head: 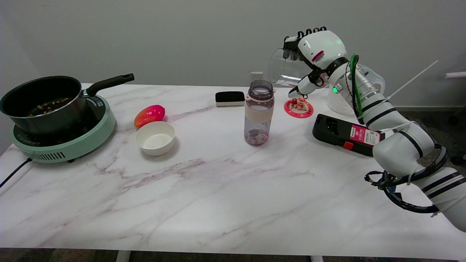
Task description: Pour the contents of the measuring cup into the bottle.
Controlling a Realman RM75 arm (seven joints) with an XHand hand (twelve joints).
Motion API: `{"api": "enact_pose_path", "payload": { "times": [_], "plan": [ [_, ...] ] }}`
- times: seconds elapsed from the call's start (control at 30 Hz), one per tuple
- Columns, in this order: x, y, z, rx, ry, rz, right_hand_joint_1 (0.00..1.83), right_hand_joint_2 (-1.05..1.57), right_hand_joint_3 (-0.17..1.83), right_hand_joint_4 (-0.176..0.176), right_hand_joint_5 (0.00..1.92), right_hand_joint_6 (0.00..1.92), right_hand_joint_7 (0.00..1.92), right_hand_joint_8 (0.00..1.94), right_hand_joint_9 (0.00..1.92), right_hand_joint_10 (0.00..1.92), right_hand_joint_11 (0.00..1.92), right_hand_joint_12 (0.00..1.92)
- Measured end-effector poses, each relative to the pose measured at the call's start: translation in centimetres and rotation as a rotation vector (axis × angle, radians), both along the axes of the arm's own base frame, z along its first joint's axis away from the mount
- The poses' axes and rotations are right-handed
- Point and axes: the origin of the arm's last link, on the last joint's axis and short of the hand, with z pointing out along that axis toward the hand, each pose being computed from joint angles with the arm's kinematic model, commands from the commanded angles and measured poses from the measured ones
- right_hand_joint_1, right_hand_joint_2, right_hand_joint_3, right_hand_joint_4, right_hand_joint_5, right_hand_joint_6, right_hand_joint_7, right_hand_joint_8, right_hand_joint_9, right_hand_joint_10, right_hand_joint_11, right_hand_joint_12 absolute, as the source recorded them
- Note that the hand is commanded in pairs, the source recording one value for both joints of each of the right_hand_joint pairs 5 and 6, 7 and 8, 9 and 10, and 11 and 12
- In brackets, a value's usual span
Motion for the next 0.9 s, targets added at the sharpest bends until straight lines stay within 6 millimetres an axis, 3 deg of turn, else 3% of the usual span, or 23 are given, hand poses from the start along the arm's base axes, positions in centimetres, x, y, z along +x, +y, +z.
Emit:
{"api": "enact_pose_path", "payload": {
  "times": [0.9],
  "plan": [
    [1.2, -0.7, -1.9, 0.024, 0.117, 0.008, 1.29, 1.42, 0.42, 0.000, 1.92, 1.92, 1.68, 1.68, 1.42, 1.42, 1.30, 1.30]
  ]
}}
